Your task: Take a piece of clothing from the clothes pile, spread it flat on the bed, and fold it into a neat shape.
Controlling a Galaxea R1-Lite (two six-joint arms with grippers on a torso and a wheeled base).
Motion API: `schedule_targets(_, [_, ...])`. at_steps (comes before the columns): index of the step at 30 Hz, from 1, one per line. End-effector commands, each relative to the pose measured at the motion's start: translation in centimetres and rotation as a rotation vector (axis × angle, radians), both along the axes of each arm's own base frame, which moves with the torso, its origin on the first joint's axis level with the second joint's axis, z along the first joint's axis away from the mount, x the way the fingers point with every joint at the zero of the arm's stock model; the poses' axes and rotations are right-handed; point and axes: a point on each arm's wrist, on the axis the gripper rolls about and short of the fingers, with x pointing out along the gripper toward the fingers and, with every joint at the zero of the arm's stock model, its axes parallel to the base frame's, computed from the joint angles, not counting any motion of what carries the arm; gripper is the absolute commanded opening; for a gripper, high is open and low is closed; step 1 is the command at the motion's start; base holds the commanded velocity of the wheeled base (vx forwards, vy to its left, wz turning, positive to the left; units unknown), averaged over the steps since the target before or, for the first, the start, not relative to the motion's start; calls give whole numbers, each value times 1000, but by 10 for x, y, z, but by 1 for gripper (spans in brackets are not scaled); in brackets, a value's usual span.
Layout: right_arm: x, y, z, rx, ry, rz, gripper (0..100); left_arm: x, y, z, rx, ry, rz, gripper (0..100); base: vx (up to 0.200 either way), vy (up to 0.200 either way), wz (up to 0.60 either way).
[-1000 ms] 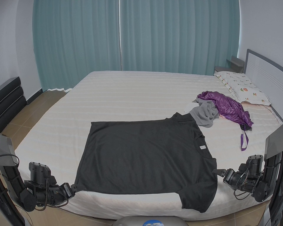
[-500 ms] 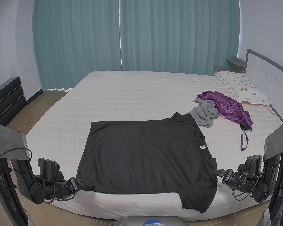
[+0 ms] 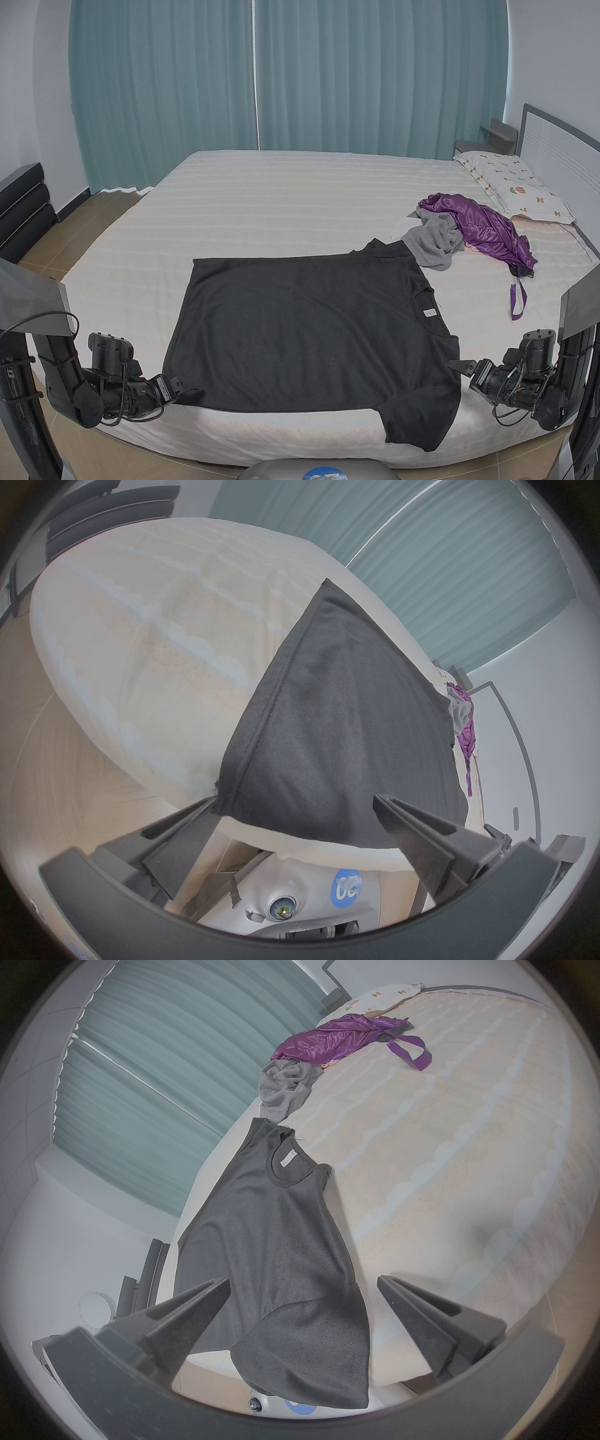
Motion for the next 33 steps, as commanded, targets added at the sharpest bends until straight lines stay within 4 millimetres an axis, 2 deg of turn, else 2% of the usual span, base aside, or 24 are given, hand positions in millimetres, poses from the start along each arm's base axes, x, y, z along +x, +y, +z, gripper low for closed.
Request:
schedule_targets(1, [-4,0,-1,-1,17,1,100,7,1,-3,-2,-7,6,100,0,0,0])
schedule_targets(7, [-4,0,-1,-1,17,1,100,10,2,-2,-5,-9,10,100,0,0,0])
schedule_targets(8, [-4,0,-1,-1,17,1,100,10,2,-2,-6,-9,11,0,0,0,0])
schedule_targets(24, [-5,2,-1,-1,18,9,100,0,9,-2,-1,18,39,0,0,0,0])
schedule_targets(33, [-5,1,-3,-8,24,10,100,-5,14,11,-2,-22,60,0,0,0,0])
